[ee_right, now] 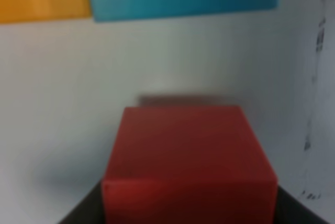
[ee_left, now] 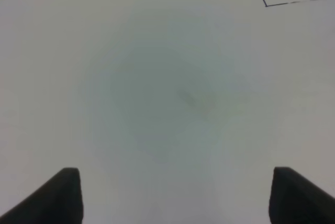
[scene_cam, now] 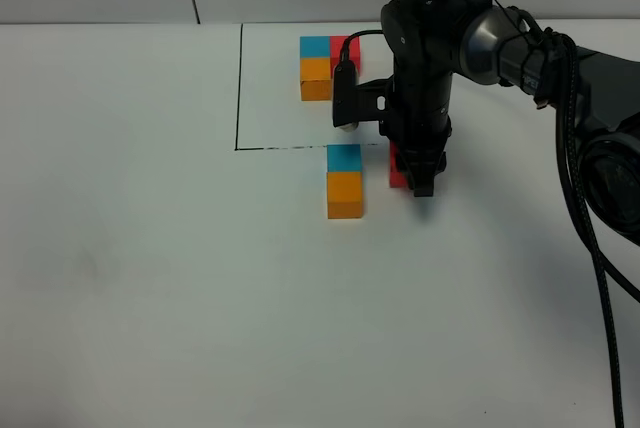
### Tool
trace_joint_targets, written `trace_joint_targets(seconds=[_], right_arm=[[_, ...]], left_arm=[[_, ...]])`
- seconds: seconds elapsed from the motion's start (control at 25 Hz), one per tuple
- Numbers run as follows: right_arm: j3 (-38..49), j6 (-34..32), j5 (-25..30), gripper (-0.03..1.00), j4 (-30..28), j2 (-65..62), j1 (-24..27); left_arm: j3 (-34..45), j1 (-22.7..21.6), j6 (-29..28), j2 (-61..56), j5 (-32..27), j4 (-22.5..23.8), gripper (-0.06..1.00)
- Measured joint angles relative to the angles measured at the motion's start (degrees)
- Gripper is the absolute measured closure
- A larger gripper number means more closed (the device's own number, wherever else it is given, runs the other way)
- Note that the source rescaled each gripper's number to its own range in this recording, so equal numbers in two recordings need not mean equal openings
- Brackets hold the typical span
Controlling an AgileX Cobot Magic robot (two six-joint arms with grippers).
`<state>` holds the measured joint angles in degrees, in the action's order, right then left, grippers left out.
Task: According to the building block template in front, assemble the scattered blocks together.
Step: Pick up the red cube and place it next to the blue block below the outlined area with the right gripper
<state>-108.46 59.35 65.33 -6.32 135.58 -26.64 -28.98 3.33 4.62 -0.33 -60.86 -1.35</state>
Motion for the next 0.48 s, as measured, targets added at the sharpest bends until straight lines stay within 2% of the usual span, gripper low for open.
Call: trace_joint_targets(seconds=[0.24,0.48], right_arm=[[-0.21,0.54,-2.91,0.97,0.17,1.56,-0.92],[-0.59,0.54,-2.93,0.97,1.02,1.95,-0.93]], left_arm=[[0.0,0.0,0.0,0.0,0.0,0.0,0.28],[0.0,0.0,0.0,0.0,0.0,0.0,0.28]])
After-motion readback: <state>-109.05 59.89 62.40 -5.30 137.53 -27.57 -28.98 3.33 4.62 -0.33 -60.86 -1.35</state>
